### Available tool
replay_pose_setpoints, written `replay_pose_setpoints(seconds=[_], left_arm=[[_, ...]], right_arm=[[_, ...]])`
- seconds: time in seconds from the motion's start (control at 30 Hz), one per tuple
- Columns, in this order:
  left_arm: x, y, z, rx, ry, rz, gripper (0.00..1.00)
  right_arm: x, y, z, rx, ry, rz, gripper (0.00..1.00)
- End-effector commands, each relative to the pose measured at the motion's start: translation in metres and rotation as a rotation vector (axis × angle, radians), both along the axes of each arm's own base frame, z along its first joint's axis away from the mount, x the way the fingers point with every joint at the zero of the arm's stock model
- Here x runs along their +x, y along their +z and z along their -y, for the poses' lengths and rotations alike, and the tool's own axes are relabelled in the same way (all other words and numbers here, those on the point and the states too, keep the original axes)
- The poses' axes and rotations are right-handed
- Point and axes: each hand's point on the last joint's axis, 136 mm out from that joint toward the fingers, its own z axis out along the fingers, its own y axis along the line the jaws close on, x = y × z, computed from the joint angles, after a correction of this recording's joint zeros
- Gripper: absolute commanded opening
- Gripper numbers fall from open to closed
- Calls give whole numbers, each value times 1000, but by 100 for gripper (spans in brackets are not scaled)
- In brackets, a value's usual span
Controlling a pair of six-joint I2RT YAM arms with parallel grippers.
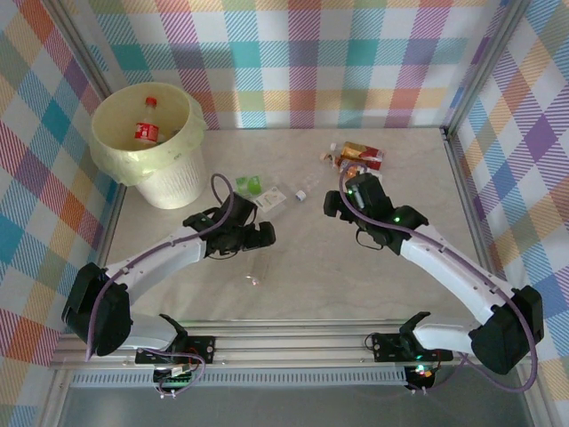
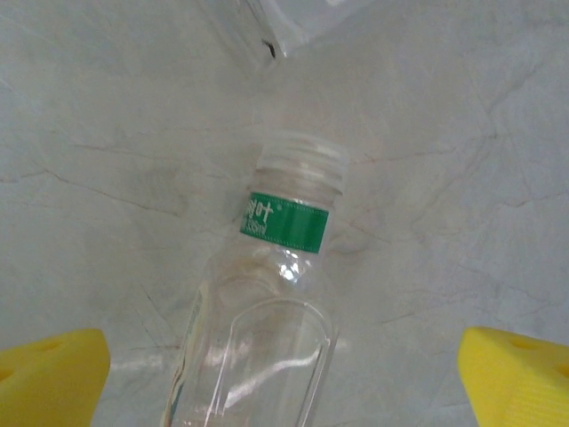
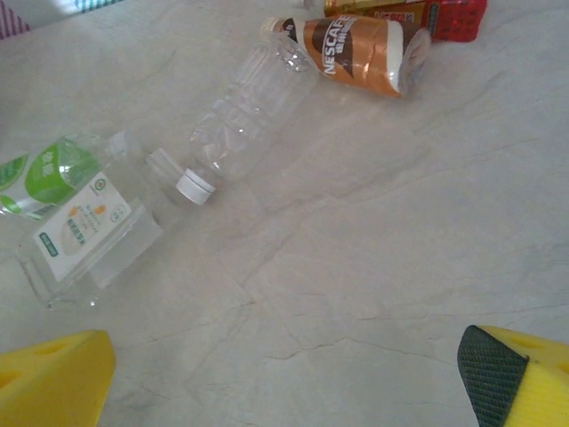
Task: Put the plastic bottles in the bin
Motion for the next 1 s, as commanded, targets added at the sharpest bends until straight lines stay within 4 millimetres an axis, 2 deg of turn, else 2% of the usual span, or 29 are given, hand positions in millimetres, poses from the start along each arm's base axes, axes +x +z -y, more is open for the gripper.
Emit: replay_pose_setpoints(seconds=[0.0,0.2,0.4,0.5,0.63,0.8,0.97], left_arm=[[-11,-15,0,41,1,-25,100],[-22,-34,2,114,-31,-48,100],[-26,-52,10,148,-63,-75,100],[-28,-61,14,175,-83,-92,100],[-31,-71,14,214,-91,-105,100],[-32,-79,15,233,-100,-115,99],[-33,-81,17,235,-114,-114,93]], right_arm=[[1,15,21,-109,-28,29,100],[7,26,38,-38,-41,120,100],[-4,48,36,-136,150,257,100],[-12,57,63,-34,-26,307,100],[-21,68,53,53,79,343,100],[-21,63,43,79,125,296,100],[-22,68,26,166,185,303,100]])
